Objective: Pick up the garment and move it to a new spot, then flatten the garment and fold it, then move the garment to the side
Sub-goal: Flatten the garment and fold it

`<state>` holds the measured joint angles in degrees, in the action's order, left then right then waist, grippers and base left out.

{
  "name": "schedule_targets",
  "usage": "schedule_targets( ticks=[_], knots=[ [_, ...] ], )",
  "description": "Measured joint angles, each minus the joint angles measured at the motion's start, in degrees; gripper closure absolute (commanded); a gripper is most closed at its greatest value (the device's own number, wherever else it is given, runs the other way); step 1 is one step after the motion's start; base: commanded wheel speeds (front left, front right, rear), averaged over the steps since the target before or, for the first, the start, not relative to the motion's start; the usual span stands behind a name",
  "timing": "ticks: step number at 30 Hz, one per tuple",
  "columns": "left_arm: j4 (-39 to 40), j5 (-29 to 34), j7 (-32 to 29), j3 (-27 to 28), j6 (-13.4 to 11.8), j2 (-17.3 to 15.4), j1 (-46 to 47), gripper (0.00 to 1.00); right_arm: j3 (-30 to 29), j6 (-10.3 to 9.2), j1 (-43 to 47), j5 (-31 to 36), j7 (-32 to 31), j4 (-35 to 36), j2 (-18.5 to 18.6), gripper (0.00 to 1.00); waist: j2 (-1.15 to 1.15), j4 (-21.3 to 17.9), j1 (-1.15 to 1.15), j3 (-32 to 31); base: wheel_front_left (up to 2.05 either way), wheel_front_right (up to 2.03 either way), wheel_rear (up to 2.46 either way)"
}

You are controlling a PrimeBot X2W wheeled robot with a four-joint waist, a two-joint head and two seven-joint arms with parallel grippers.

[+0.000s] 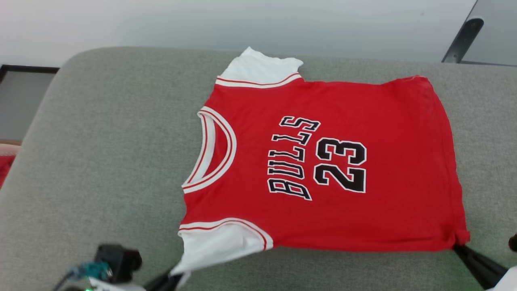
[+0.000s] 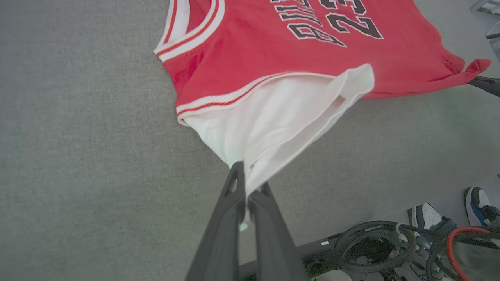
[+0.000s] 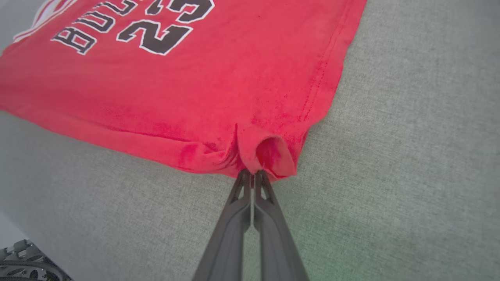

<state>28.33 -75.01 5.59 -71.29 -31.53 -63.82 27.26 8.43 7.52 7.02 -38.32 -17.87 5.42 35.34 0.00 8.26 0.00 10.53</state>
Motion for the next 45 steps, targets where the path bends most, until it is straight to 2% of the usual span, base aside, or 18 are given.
schedule_targets(
  ticks=[6,8,12,19,25,29,34,41,43,45],
  knots=[
    [1.9,2.9,-5.4,2.0,-0.2,-3.1,7.3,1.00,-3.6,0.00,-2.9,1.9,-5.9,4.9,-2.5,1.00,0.00,-0.9,0.00,1.9,0.00,0.00,0.00],
    [1.3,4.0,-7.4,2.9,1.0,-3.4,10.4,1.00,-4.1,0.00,-5.4,2.9,-7.7,5.6,-3.0,1.00,0.00,-1.1,0.00,2.7,0.00,0.00,0.00],
    [-2.2,7.4,-12.4,3.8,5.1,-2.0,17.4,1.00,-4.4,0.00,-11.1,4.3,-10.9,5.7,-3.3,1.00,0.00,-1.4,0.00,4.7,0.00,0.00,0.00],
    [-13.9,10.5,-19.6,4.6,14.4,5.3,29.1,1.00,-4.5,0.00,-22.1,7.0,-14.5,1.2,-4.2,1.00,0.00,-1.3,0.00,8.6,0.00,0.00,0.00],
    [-26.3,10.8,-23.3,3.9,21.9,12.4,35.1,1.00,-3.0,0.00,-29.9,10.1,-17.1,-4.5,-6.0,1.00,0.00,-1.4,0.00,11.7,0.00,0.00,0.00],
    [-34.0,9.8,-25.4,3.2,25.9,16.9,37.5,1.00,-2.4,0.00,-33.5,11.1,-19.5,-8.5,-7.2,1.00,0.00,-1.6,0.00,13.5,0.00,0.00,0.00],
    [-42.8,7.0,-28.6,2.7,29.3,21.8,38.9,1.00,-1.5,0.00,-37.0,11.3,-21.8,-11.4,-8.6,1.00,0.00,-1.7,0.00,15.1,0.00,0.00,0.00],
    [-51.7,6.2,-32.8,1.4,32.6,25.7,40.5,0.75,0.0,-0.05,-39.8,10.4,-25.6,-13.5,-9.6,1.00,0.00,-2.1,0.00,14.6,0.00,0.00,0.00],
    [-53.3,5.8,-34.1,1.1,32.8,26.3,40.6,0.62,0.8,-0.05,-39.9,9.9,-26.8,-13.8,-9.7,1.00,0.00,-2.2,0.00,14.0,0.00,0.00,0.00],
    [-54.4,4.7,-34.9,1.3,32.8,26.9,40.6,0.41,1.5,-0.05,-40.0,9.5,-28.0,-14.1,-9.6,1.00,0.00,-2.3,0.00,13.4,0.00,0.00,0.00]
  ],
)
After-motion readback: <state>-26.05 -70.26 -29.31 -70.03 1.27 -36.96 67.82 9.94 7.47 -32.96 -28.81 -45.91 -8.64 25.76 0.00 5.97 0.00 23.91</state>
